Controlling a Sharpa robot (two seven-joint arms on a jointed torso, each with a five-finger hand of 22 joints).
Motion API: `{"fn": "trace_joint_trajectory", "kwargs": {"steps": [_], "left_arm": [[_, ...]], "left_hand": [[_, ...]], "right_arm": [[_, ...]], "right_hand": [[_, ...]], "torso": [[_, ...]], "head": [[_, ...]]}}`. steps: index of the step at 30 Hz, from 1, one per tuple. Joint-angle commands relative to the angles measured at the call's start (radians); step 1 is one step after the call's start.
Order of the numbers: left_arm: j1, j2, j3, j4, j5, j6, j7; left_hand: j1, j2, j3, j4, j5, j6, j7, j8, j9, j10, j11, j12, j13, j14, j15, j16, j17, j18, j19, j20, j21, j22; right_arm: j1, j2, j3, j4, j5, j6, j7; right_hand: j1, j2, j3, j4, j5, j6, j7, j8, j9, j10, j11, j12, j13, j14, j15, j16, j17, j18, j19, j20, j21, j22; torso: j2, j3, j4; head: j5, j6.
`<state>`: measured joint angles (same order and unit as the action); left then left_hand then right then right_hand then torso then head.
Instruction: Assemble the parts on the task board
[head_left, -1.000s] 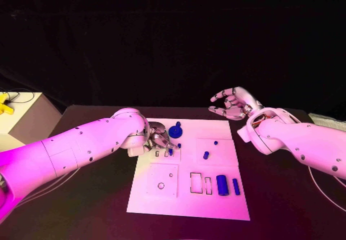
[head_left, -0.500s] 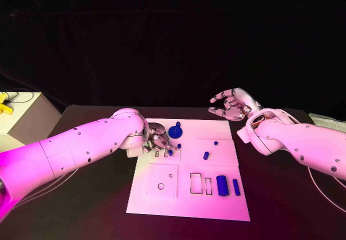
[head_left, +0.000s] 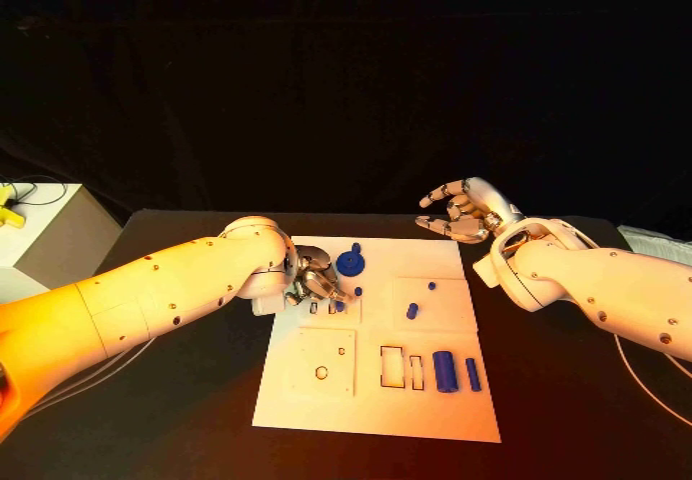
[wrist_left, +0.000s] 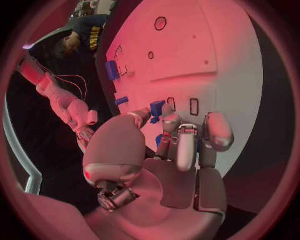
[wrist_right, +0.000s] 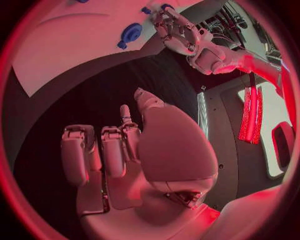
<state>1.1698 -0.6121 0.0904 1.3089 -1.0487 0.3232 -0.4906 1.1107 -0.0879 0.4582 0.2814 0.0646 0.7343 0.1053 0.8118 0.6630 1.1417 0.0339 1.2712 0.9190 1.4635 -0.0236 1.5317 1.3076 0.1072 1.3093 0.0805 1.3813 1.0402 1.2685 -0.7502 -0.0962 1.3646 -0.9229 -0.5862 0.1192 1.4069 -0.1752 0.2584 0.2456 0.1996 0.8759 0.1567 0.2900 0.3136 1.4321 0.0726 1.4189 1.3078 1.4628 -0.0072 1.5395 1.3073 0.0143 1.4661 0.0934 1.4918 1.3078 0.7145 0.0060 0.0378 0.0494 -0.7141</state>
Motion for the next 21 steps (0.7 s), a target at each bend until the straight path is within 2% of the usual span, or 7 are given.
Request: {"fn": "trace_joint_trajectory", "kwargs": {"steps": [1, 3, 9, 16, 18, 21], "left_arm": [[-0.008, -0.001, -0.006, 0.0, -0.003, 0.035, -0.016], [-0.008, -0.002, -0.006, 0.001, 0.01, 0.033, -0.016], [-0.008, -0.009, -0.005, 0.003, 0.074, 0.025, -0.015], [-0.008, -0.022, -0.003, 0.011, 0.138, 0.017, -0.014], [-0.008, -0.029, -0.003, 0.018, 0.157, 0.017, -0.014], [-0.009, -0.039, -0.002, 0.03, 0.177, 0.015, -0.014]], "left_hand": [[0.021, 0.0, 0.027, -0.003, 0.005, -0.004, -0.007, 0.007, 0.013, -0.007, -0.006, -0.007, -0.003, 0.066, -0.008, -0.007, 0.171, -0.01, -0.003, -0.007, 0.002, -0.004], [0.029, -0.001, 0.042, -0.005, 0.005, -0.004, -0.008, 0.01, 0.02, -0.009, -0.007, -0.009, -0.006, 0.065, -0.009, -0.008, 0.168, -0.009, -0.005, -0.007, 0.001, -0.007], [0.067, -0.007, 0.147, -0.038, 0.009, -0.009, -0.018, 0.034, 0.067, -0.014, -0.016, -0.015, -0.011, 0.063, -0.017, -0.012, 0.164, -0.009, -0.008, -0.013, -0.002, -0.01], [0.071, -0.017, 0.302, -0.108, 0.006, -0.015, -0.028, 0.08, 0.138, -0.004, -0.027, -0.015, -0.008, 0.064, -0.026, -0.012, 0.167, -0.009, -0.007, -0.021, -0.003, -0.008], [0.06, -0.022, 0.373, -0.141, 0.008, -0.02, -0.03, 0.097, 0.169, 0.001, -0.029, -0.016, -0.006, 0.065, -0.028, -0.012, 0.17, -0.009, -0.006, -0.024, -0.002, -0.006], [0.046, -0.027, 0.406, -0.159, 0.009, -0.021, -0.031, 0.103, 0.183, 0.004, -0.029, -0.015, -0.005, 0.066, -0.029, -0.011, 0.172, -0.01, -0.005, -0.024, -0.001, -0.003]], "right_arm": [[-0.001, 0.002, 0.0, -0.001, -0.011, 0.012, -0.002], [-0.002, 0.002, 0.0, -0.002, -0.011, 0.012, -0.003], [-0.004, 0.003, 0.0, -0.006, -0.011, 0.014, -0.008], [-0.005, 0.003, -0.001, -0.007, -0.011, 0.017, -0.011], [-0.007, 0.002, -0.001, -0.008, -0.011, 0.018, -0.012], [-0.009, 0.001, -0.001, -0.009, -0.011, 0.019, -0.013]], "right_hand": [[-0.005, -0.008, 0.004, 0.002, 0.006, -0.007, 0.001, -0.002, -0.001, -0.005, 0.001, -0.004, 0.133, 0.093, 0.003, -0.003, 0.209, 0.006, 0.071, 0.003, -0.004, 0.199], [-0.005, -0.008, 0.004, 0.002, 0.006, -0.007, 0.001, -0.002, -0.001, -0.005, 0.001, -0.004, 0.133, 0.093, 0.003, -0.003, 0.209, 0.006, 0.071, 0.003, -0.004, 0.199], [-0.005, -0.007, 0.005, 0.002, 0.007, -0.007, 0.001, -0.002, -0.002, -0.005, 0.001, -0.005, 0.133, 0.093, 0.003, -0.004, 0.208, 0.007, 0.071, 0.003, -0.005, 0.198], [-0.006, -0.007, 0.006, 0.002, 0.007, -0.007, 0.001, -0.002, -0.002, -0.005, 0.001, -0.005, 0.133, 0.093, 0.003, -0.004, 0.208, 0.007, 0.071, 0.003, -0.005, 0.198], [-0.006, -0.007, 0.006, 0.002, 0.007, -0.007, 0.001, -0.002, -0.002, -0.005, 0.001, -0.005, 0.133, 0.093, 0.003, -0.004, 0.208, 0.007, 0.071, 0.003, -0.005, 0.198], [-0.006, -0.007, 0.006, 0.002, 0.007, -0.007, 0.001, -0.002, -0.002, -0.005, 0.001, -0.005, 0.133, 0.093, 0.003, -0.004, 0.208, 0.007, 0.071, 0.003, -0.005, 0.198]], "torso": [[0.001, -0.0005, 0.0002], [0.001, -0.0005, 0.0002], [0.002, -0.0004, 0.0016], [0.004, -0.0013, 0.0009], [0.004, -0.0014, 0.0017], [0.004, -0.0008, 0.0028]], "head": [[0.0, 0.0], [0.0, -0.001], [-0.001, 0.0], [-0.003, 0.005], [-0.002, 0.007], [-0.002, 0.007]]}}
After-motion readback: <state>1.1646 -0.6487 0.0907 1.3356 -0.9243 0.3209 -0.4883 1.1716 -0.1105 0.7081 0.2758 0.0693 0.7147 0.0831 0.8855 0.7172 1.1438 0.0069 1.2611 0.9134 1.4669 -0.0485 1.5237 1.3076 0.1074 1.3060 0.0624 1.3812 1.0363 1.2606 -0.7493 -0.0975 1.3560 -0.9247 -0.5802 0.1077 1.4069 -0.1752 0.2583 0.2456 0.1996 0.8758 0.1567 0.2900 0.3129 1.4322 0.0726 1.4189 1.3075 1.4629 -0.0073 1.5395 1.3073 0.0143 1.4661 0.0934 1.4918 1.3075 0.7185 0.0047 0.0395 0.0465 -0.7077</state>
